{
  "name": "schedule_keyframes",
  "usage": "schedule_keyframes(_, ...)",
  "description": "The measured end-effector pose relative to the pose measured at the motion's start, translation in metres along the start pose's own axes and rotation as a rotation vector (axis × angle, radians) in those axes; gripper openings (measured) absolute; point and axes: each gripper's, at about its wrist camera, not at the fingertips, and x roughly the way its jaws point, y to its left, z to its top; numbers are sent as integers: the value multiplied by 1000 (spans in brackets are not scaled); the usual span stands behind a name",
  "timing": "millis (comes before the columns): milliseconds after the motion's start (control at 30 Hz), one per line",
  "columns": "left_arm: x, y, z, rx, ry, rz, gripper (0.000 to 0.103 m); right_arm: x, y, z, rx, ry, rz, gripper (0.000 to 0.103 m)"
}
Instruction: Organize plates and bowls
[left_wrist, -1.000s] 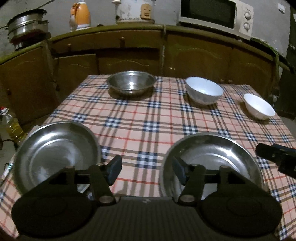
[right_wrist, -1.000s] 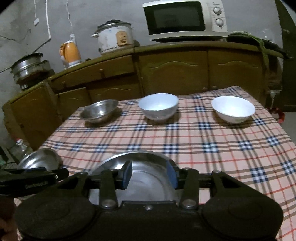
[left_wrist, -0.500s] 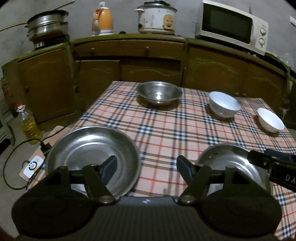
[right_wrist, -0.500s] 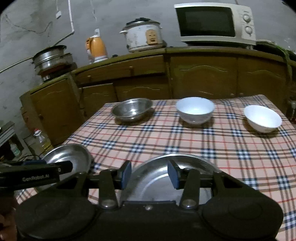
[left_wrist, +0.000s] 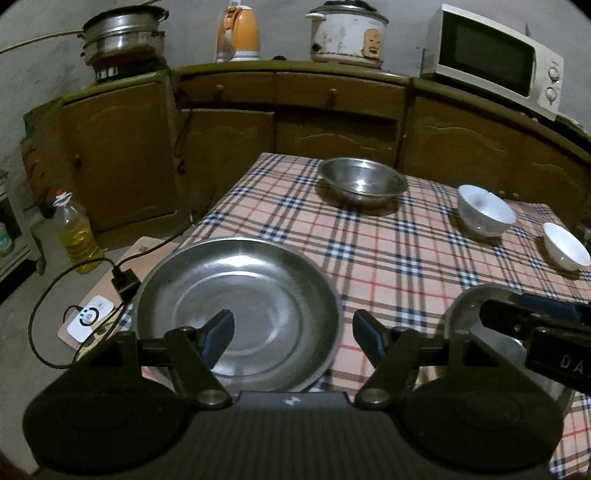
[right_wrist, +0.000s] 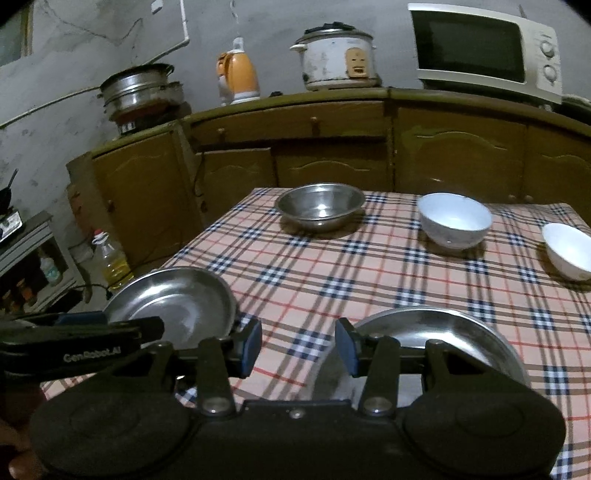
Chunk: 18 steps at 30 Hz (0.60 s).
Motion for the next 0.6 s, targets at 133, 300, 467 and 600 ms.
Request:
schedule_keyframes(133,5,13,-2,-15,8,10,73,12,12,0,-14,22,12,55)
schedule_keyframes(300,14,30,-5,-33,20,38,73,30,27,-1,-31,55,30,55)
schedule_keyframes(467,29,57,-5,-69,39,107,73,51,41,-2,-40,91,50,55)
schedule_keyframes(600,40,80,-2,-112,55,176,73,71,48,0,-34,113,63,60)
